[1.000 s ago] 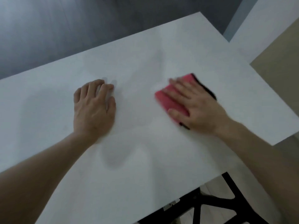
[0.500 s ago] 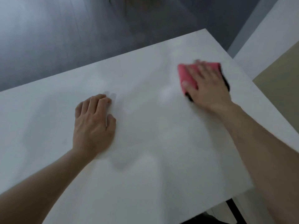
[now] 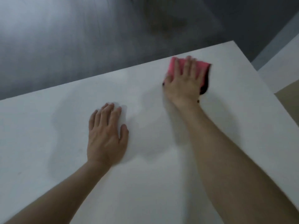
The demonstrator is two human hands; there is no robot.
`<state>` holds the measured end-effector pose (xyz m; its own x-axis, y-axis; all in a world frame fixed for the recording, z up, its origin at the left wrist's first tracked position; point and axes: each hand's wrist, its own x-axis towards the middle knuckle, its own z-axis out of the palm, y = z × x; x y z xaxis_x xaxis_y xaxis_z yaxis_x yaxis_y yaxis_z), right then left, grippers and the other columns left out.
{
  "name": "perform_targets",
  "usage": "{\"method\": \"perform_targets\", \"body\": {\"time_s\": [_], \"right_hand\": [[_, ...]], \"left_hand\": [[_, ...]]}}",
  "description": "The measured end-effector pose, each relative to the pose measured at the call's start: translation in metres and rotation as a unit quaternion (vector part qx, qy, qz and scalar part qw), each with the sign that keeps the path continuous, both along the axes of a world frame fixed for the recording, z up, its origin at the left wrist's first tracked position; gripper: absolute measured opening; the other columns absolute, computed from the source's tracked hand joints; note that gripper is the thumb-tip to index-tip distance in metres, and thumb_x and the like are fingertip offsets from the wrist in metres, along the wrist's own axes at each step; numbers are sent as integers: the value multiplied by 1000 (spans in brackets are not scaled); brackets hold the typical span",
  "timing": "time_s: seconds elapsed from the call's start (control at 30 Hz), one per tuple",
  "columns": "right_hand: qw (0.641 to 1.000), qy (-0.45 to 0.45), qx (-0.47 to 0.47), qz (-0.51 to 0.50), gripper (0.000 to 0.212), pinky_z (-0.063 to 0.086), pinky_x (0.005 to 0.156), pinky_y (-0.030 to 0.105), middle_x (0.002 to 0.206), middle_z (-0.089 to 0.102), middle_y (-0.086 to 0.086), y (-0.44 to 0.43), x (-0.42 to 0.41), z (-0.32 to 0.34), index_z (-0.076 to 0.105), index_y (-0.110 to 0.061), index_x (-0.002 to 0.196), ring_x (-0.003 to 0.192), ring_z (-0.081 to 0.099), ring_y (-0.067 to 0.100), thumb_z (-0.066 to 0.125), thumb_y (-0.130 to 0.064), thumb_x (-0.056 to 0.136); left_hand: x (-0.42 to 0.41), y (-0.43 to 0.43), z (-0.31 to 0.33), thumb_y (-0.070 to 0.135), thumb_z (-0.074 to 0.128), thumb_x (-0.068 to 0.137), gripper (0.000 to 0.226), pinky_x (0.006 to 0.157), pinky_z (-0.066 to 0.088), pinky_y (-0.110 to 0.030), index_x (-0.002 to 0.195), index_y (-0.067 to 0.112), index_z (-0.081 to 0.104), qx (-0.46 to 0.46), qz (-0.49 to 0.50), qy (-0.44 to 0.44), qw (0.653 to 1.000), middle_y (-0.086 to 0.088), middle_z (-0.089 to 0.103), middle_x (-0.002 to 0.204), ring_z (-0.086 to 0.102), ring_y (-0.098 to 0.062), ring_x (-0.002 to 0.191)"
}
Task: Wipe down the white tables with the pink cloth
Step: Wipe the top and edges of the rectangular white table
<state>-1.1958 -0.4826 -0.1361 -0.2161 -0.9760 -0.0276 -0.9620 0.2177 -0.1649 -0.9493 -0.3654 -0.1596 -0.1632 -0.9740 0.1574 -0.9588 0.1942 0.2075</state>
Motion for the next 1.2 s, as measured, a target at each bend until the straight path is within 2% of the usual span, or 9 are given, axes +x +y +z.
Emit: {"method": "perform_targets", "body": {"time_s": [0.13,0.33,0.43,0.53,0.67,0.77,0.87,1.0,1.2], "right_hand": [[882,7,35,469,63,-5,136,42,182,15,-2,26,39,-3,21,-35,172,169,8,18,32,-55,113],[999,1,8,-47,67,0,135,56,182,10,10,-40,-70,-1,17,-27,174,168,7,29,24,-51,112],[981,-10,0,192,64,-6,135,52,183,9,4,-26,56,-5,15,-33,174,169,4,23,25,-50,113],[897,-37,30,439,63,-3,136,41,181,19,-3,-19,63,-3,28,-37,171,168,11,18,37,-53,110],[990,-23,-32,135,73,9,136,44,177,31,8,-33,-72,-5,35,-24,170,166,22,26,32,-56,104],[997,-7,-19,-72,69,1,135,57,181,14,12,-36,-58,-5,22,-26,173,168,8,31,29,-51,109],[992,-15,-19,127,68,-4,135,55,182,14,8,-26,59,-5,20,-31,173,168,7,28,35,-47,109],[901,-47,32,431,62,-4,136,45,181,17,-5,-10,92,0,29,-37,170,168,9,17,38,-45,109],[1000,8,-5,26,75,5,136,50,182,15,6,-23,-131,-3,18,-26,174,168,10,27,23,-56,105]], "left_hand": [[1,0,3,35,49,104,54,131,27,-60,150,7,57,-2,-9,2,1000,-16,50,160,41,-38,156],[0,0,-1,35,46,105,54,131,25,-59,148,6,58,0,-1,-10,1000,-18,50,161,40,-40,157],[0,1,2,35,48,105,54,131,26,-60,149,6,59,-1,-3,-13,1000,-19,50,161,40,-39,157],[-1,1,3,35,48,105,54,131,26,-59,150,7,59,0,1,-9,1000,-19,50,161,40,-39,157],[-3,2,4,33,52,104,51,130,28,-60,146,6,61,-13,4,-3,1000,-19,51,159,43,-40,153],[-2,1,4,33,52,103,51,129,29,-60,146,6,62,-14,6,-4,1000,-19,52,157,45,-41,150],[-2,2,3,32,53,102,50,127,32,-61,144,6,62,-16,6,4,1000,-18,53,155,46,-41,147],[1,2,1,35,51,102,49,125,34,-60,143,9,62,-25,-1,16,1000,-16,54,153,47,-40,145],[1,0,-2,39,48,102,53,128,30,-58,146,10,59,-22,3,10,1000,-16,51,153,45,-41,145]]}}
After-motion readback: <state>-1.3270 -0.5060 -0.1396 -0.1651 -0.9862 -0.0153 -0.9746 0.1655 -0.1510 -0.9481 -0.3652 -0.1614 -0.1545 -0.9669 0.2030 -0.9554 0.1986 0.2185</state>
